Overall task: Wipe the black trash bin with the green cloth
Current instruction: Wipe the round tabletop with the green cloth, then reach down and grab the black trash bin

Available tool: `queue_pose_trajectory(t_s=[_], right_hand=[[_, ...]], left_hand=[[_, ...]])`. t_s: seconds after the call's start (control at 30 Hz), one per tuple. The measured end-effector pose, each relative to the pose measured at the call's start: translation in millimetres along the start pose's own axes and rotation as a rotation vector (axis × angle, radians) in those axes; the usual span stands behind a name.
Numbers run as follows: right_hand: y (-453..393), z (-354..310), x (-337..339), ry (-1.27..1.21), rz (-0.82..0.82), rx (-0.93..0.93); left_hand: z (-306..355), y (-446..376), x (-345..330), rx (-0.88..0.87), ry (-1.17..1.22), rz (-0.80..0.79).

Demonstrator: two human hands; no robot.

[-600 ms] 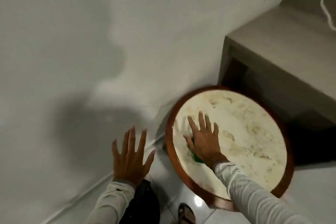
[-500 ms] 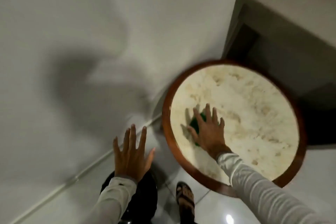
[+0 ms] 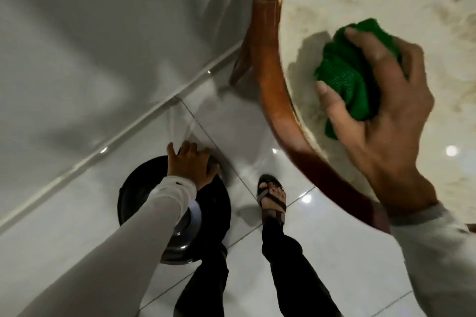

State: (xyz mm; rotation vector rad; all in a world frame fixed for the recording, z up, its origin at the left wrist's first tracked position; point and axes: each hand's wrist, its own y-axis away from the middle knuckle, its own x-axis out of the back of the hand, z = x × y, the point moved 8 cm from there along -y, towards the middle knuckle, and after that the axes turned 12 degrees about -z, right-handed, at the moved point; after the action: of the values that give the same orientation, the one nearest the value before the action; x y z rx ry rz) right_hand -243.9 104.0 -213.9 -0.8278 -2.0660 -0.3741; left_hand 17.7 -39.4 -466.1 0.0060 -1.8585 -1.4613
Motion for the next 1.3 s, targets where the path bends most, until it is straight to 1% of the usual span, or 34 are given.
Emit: queue_pose_trajectory(t_s=[0.07,0.13,0.17,0.2,0.27,0.33,0.4,0.47,0.57,0.63,0.73,0.83,0.9,0.93,0.97,1.07,1.1,1.13,1.17,1.2,1.23,1.3], right_hand=[[17,-41,-11,-0.112,-0.012,0.107],[37,-78,-33,-0.208,-0.05,0.169],[47,-93,-53,-0.279,-0.102,0.174],[59,-102,-76,-0.356,-0.177,0.148],[84,-111,-133,-0.479,-0.366,0.039],[113,-112,-195,-0.5,-0.585,-0.062],[144,-111,-250,-0.516,-0.749,-0.118],[176,-128,-307,-0.564,-0.864,-0.092],[217,-163,-376,-0.546,-0.969,0.059],[233,-167,-414,-0.537,-0.938,0.073],[215,-141,-458,-0.433,-0.816,0.028],[175,-97,-502,-0.349,-0.761,-0.223],[159,-80,-521,-0.354,-0.801,-0.416],[153,-84,-521,-0.367,-0.819,-0.425],[152,-95,-514,-0.389,-0.837,-0.371],[174,-161,-456,-0.54,-0.826,0.003],[191,-180,-436,-0.604,-0.839,0.1],[208,-191,-422,-0.651,-0.862,0.156],[215,-189,-418,-0.663,-0.88,0.168],[215,-180,-422,-0.649,-0.897,0.139],[208,-163,-433,-0.611,-0.893,0.071],[184,-119,-460,-0.497,-0.8,-0.155]], left_hand=[[-13,3,-8,-0.023,0.083,0.045],[-26,21,-8,-0.094,0.211,0.166],[-38,35,-9,-0.105,0.256,0.236],[-51,51,-12,-0.097,0.285,0.315],[-85,88,-33,-0.04,0.368,0.444],[-121,123,-64,0.023,0.458,0.564],[-146,146,-90,0.042,0.51,0.647],[-169,163,-116,0.055,0.565,0.723],[-201,169,-146,0.105,0.64,0.859],[-215,172,-165,0.111,0.681,0.903],[-221,185,-184,0.061,0.685,0.936],[-228,190,-192,0.07,0.72,0.968],[-233,183,-187,0.1,0.734,0.944],[-235,178,-179,0.107,0.74,0.937],[-236,174,-172,0.108,0.75,0.929],[-237,162,-157,0.099,0.753,0.885],[-236,160,-154,0.091,0.743,0.879],[-235,159,-152,0.075,0.738,0.875],[-233,158,-149,0.054,0.735,0.874],[-231,157,-147,0.038,0.732,0.868],[-229,155,-144,0.029,0.731,0.861],[-227,148,-138,0.038,0.737,0.839]])
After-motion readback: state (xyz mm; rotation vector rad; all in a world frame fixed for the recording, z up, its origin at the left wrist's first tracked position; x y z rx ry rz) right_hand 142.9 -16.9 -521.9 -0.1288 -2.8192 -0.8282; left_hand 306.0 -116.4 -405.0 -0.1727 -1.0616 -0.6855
